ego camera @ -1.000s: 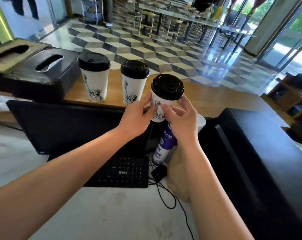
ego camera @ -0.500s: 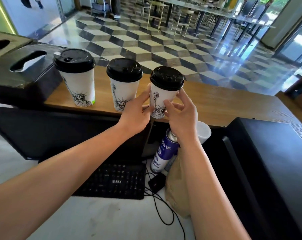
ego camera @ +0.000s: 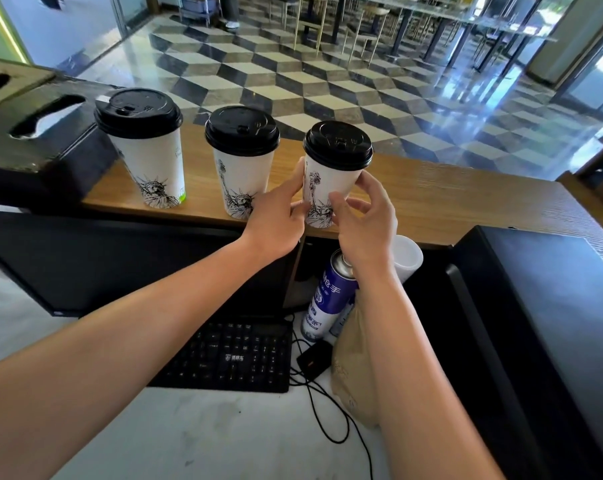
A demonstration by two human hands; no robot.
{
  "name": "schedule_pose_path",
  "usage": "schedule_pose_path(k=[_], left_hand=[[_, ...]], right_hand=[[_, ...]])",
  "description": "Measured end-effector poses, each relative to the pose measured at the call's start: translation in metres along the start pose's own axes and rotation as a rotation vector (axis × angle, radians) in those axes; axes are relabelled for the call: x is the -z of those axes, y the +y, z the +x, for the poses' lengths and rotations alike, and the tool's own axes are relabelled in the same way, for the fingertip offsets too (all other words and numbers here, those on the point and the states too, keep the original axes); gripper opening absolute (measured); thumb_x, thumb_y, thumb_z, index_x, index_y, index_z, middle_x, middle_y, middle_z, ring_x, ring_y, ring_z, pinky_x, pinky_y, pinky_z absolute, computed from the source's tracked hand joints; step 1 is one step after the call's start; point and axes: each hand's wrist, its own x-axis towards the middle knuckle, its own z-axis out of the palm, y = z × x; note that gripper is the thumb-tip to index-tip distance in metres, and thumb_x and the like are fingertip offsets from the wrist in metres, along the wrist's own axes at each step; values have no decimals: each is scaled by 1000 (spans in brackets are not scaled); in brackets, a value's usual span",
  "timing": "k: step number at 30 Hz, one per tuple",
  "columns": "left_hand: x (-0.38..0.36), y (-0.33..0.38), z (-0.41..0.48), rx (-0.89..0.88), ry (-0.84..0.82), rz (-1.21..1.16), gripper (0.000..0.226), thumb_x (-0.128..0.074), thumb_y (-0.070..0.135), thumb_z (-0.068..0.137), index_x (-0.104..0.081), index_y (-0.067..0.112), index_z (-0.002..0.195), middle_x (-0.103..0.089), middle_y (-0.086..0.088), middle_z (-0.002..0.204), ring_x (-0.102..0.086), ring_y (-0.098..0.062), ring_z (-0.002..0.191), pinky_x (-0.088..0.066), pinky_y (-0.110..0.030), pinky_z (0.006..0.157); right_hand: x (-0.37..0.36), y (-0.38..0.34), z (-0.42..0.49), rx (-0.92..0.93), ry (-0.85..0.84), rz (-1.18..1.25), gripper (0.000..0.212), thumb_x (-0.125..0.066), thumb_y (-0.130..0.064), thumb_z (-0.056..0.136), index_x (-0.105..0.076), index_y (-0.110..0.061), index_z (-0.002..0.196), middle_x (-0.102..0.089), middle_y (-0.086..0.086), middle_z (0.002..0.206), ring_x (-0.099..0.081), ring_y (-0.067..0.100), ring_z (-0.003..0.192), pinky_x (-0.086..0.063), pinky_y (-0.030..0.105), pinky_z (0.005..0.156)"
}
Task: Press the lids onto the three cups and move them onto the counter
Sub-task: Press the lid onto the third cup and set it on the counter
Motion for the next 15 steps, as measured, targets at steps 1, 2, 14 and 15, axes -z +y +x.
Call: schedule_pose_path(k=[1,2,14,15], left_hand=[[0,-1,0,-6,-1,-1,72,-52,3,98,-20,29,158,-47,9,151,-48,1,126,-44,1,80],[0,-3,1,-12,-2,-5,71,-52,4,99,-20,29,158,-46,10,152,-49,0,127,-45,-1,80],[-3,-5,0,3,-10,-19,68,-50,3,99,-22,25,158,-54,7,145,-47,35,93,-41,4,69],[-3,-4,0,1,-11,-22,69,-49,3,99,-22,24,158,-55,6,144,-44,37,90,-40,5,68]], right_hand=[[0,0,-1,0,1,-6,50,-73,-23,87,-60,-25,135,-64,-7,133,-67,15,105,-60,50,86],[-1,0,-1,3,3,-14,51,-73,-23,87,-60,-25,136,-64,-7,133,-68,14,104,-60,49,86],[-1,-1,-3,12,34,-31,50,-75,-23,86,-62,-24,134,-65,-9,130,-67,10,102,-58,42,91],[-1,-1,-3,11,38,-31,50,-75,-23,86,-62,-23,134,-65,-8,131,-67,10,101,-58,41,91]])
